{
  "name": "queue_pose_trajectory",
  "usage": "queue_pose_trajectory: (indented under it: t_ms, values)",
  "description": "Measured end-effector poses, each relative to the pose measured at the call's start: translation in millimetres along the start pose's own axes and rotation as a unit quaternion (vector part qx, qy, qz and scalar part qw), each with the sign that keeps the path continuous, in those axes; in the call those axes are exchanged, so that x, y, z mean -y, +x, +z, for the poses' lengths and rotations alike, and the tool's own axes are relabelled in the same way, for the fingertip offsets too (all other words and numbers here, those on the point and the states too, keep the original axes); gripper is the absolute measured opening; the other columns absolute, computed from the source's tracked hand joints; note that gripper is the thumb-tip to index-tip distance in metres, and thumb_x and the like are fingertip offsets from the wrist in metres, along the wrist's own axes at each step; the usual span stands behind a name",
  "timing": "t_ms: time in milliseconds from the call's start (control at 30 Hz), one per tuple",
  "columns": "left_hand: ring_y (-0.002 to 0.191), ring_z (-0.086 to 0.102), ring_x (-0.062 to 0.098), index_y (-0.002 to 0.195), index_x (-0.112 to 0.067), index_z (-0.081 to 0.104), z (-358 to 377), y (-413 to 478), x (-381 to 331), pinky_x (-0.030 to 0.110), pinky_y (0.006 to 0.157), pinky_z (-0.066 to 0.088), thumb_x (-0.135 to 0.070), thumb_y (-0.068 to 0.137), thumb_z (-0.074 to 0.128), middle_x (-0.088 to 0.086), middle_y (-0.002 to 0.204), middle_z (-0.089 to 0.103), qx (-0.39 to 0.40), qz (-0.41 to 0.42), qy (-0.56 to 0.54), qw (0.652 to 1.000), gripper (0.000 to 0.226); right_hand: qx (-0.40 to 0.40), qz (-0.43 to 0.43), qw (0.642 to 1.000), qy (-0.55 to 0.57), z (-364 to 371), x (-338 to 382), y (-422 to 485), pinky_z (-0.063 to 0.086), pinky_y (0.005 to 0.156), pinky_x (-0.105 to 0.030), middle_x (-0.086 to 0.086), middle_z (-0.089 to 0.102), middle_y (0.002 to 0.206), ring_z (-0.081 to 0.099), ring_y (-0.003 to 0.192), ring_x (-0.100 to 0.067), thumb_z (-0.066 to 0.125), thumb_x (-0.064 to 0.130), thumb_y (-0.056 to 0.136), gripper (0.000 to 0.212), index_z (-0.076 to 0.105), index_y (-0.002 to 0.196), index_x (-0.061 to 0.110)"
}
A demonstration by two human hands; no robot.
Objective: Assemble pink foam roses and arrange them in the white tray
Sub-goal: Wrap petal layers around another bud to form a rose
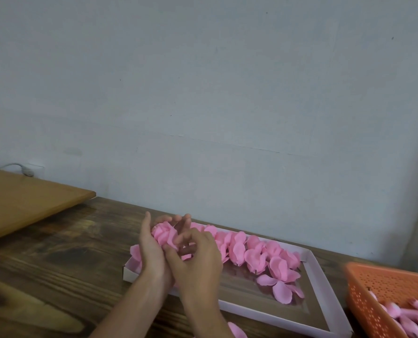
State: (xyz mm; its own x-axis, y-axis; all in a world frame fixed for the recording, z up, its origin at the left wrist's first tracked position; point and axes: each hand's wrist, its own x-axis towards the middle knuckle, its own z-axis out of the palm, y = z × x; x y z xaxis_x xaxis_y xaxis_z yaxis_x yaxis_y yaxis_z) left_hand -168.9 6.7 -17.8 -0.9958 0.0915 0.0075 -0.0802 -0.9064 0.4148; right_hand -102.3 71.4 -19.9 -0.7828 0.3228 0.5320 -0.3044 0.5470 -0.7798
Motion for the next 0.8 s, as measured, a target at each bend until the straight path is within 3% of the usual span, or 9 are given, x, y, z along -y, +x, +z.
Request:
queue_pose_trajectory:
  t_ms: [100, 300, 600, 800]
  values:
    - [0.072, 0.078, 0.026, 0.064, -0.016, 0.065, -1.2, 2.3, -0.4, 0.036, 0.061, 0.063, -0.057, 0.099, 0.057, 0.006, 0.075, 0.071, -0.018, 0.009, -0.002, 1.0, 0.054, -0.009, -0.031, 0.999, -0.023, -0.4, -1.5, -1.0, 0.047, 0.072, -0.011, 0.015, 0.06, 0.096, 0.061, 0.093, 0.002, 0.082, 0.018, 0.075, 0.024, 0.062, 0.072, 0.029]
    - [0.067, 0.077, 0.026, 0.064, -0.013, 0.064, -1.3, 6.4, 2.5, 0.033, 0.06, 0.063, -0.054, 0.1, 0.057, 0.008, 0.071, 0.069, -0.042, 0.008, -0.004, 0.999, 0.055, -0.015, -0.089, 0.995, -0.045, -1.7, -4.4, -2.9, 0.049, 0.076, -0.021, 0.019, 0.068, 0.086, 0.063, 0.086, -0.006, 0.076, 0.016, 0.074, 0.016, 0.066, 0.077, 0.029]
    - [0.07, 0.077, 0.025, 0.073, -0.015, 0.056, -2.1, 5.2, 0.8, 0.039, 0.082, 0.055, -0.057, 0.1, 0.055, 0.006, 0.074, 0.067, -0.043, 0.004, 0.008, 0.999, 0.051, 0.023, -0.115, 0.991, -0.069, -3.8, -8.3, 0.7, 0.049, 0.076, -0.023, 0.019, 0.069, 0.088, 0.058, 0.089, -0.004, 0.071, 0.015, 0.077, 0.019, 0.067, 0.085, 0.032]
    - [0.057, 0.07, 0.02, 0.049, -0.017, 0.063, -4.8, 5.6, -1.6, 0.035, 0.069, 0.054, -0.062, 0.1, 0.049, 0.006, 0.064, 0.066, -0.034, -0.001, 0.04, 0.999, 0.07, 0.02, -0.137, 0.987, -0.079, -3.5, -7.4, -1.3, 0.051, 0.083, -0.021, 0.023, 0.071, 0.097, 0.059, 0.096, 0.002, 0.074, 0.02, 0.084, 0.021, 0.075, 0.098, 0.035]
